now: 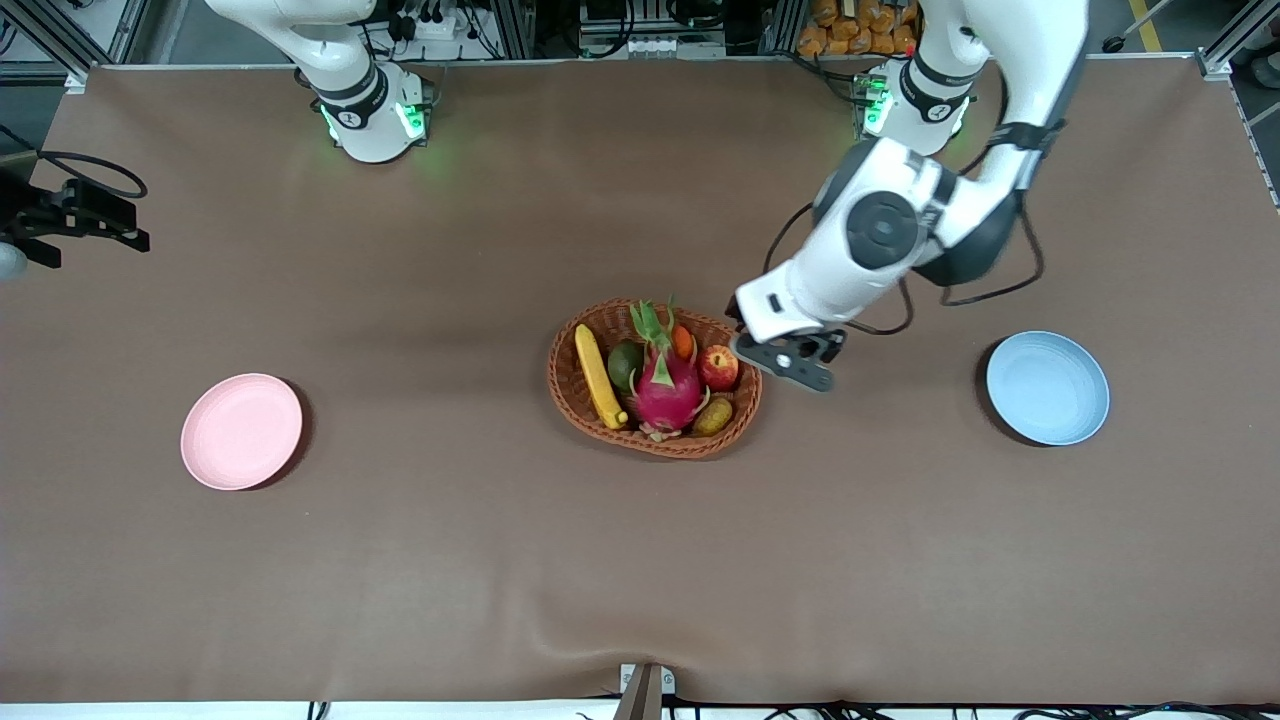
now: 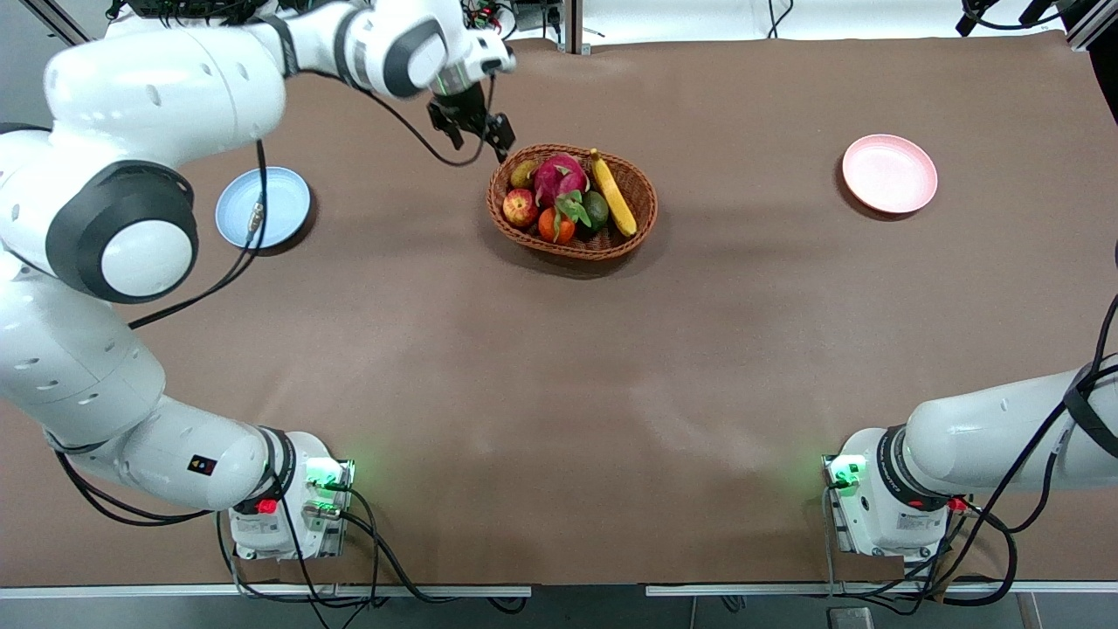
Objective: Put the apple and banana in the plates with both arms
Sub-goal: 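Reach the left gripper down to the red apple in the basket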
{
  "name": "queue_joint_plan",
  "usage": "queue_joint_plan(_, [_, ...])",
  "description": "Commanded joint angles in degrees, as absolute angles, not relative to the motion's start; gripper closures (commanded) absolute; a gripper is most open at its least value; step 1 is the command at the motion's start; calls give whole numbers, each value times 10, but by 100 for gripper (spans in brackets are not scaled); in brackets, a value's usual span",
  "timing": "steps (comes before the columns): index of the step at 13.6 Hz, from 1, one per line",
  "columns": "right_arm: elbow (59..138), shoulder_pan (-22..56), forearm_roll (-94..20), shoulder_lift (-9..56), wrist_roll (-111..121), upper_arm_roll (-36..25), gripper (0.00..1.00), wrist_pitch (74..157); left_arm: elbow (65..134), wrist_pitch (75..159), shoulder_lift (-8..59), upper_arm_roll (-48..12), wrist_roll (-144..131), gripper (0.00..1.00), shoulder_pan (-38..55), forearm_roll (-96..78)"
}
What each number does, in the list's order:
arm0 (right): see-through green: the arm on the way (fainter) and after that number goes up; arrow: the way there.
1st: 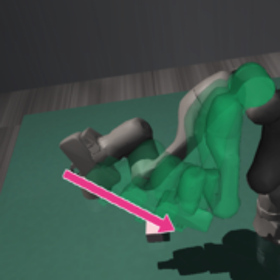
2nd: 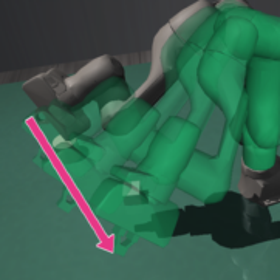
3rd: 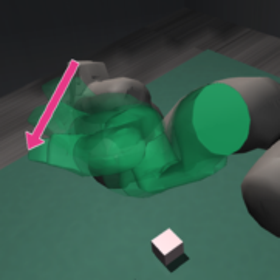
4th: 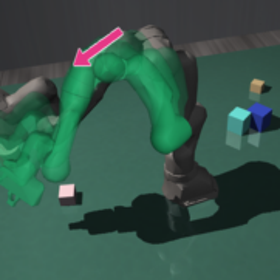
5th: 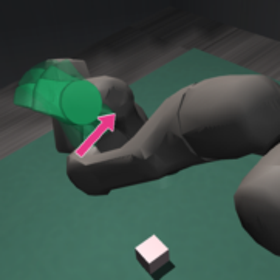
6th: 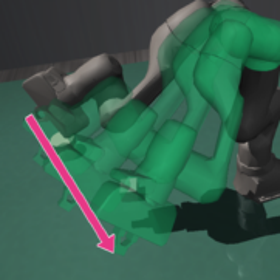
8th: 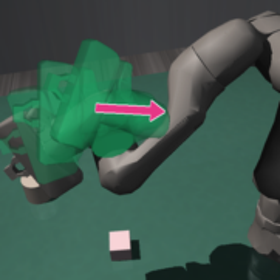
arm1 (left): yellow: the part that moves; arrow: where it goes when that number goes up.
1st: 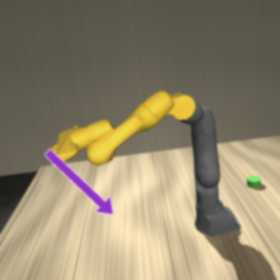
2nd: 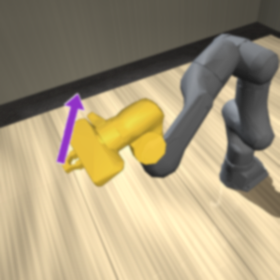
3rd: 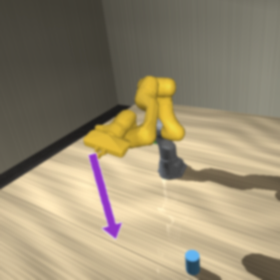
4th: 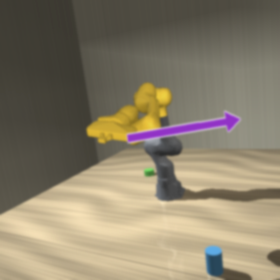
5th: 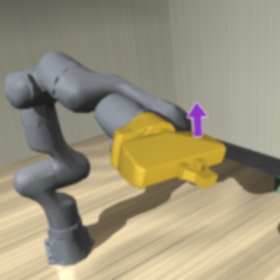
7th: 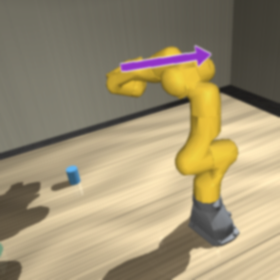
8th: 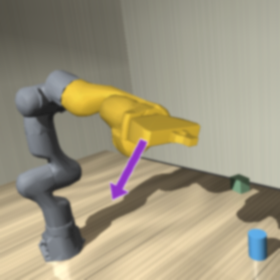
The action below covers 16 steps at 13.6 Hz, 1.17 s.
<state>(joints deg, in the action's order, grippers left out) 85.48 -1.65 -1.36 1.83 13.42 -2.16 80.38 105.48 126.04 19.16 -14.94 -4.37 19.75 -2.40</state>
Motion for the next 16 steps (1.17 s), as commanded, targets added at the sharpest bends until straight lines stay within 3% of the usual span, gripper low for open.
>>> queue_joint_plan(1, [847,-15,-17,22,133,-23,0,797,1111,1337,181,-148,-5,0,207,-7])
queue_joint_plan(4, [848,-15,-17,22,133,-23,0,796,1180,1444,181,-150,29,0,205,-7])
queue_joint_plan(9, [849,-15,-17,22,134,-23,0,795,1194,1567,236,-152,36,0,207,-7])
queue_joint_plan(16, [849,-15,-18,23,134,-23,0,792,1193,1587,251,-151,37,0,221,-6])
